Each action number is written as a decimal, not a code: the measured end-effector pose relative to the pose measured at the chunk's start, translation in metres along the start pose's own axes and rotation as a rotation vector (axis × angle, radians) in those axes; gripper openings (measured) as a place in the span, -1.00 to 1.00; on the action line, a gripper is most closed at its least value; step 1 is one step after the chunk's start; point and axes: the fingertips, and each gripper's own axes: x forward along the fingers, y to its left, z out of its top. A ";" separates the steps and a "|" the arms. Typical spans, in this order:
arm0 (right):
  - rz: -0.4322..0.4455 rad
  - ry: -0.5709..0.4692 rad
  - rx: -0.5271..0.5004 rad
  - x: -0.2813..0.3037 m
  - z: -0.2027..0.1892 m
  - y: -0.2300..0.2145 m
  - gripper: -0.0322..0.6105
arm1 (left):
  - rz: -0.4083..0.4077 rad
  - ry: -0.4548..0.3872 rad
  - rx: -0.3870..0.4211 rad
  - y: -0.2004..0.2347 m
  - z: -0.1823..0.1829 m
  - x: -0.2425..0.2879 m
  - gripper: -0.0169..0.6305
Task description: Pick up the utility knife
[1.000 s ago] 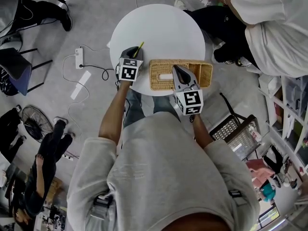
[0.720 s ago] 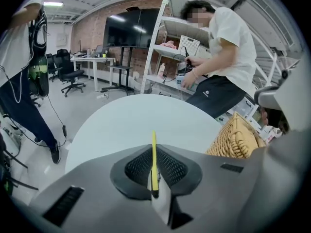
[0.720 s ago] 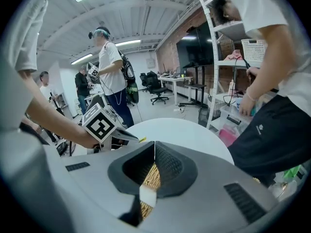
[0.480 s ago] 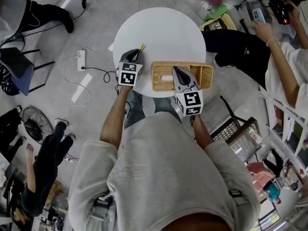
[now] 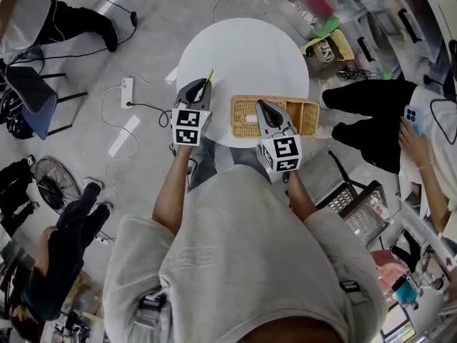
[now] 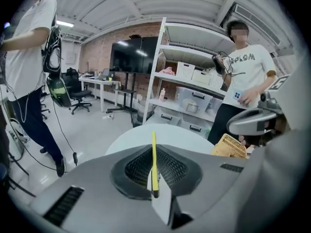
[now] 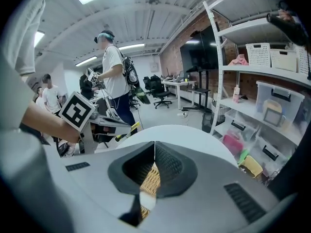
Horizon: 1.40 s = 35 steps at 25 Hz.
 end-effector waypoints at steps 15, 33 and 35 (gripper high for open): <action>-0.030 -0.145 -0.008 -0.008 0.064 0.004 -0.80 | 0.020 -0.211 0.016 -0.005 0.072 -0.086 -0.84; -0.108 -0.353 -0.077 -0.029 0.162 0.000 -0.80 | -0.005 -0.380 0.105 -0.004 0.162 -0.118 -0.84; -0.117 -0.373 -0.086 -0.031 0.174 -0.001 -0.80 | -0.009 -0.397 0.122 -0.004 0.173 -0.120 -0.84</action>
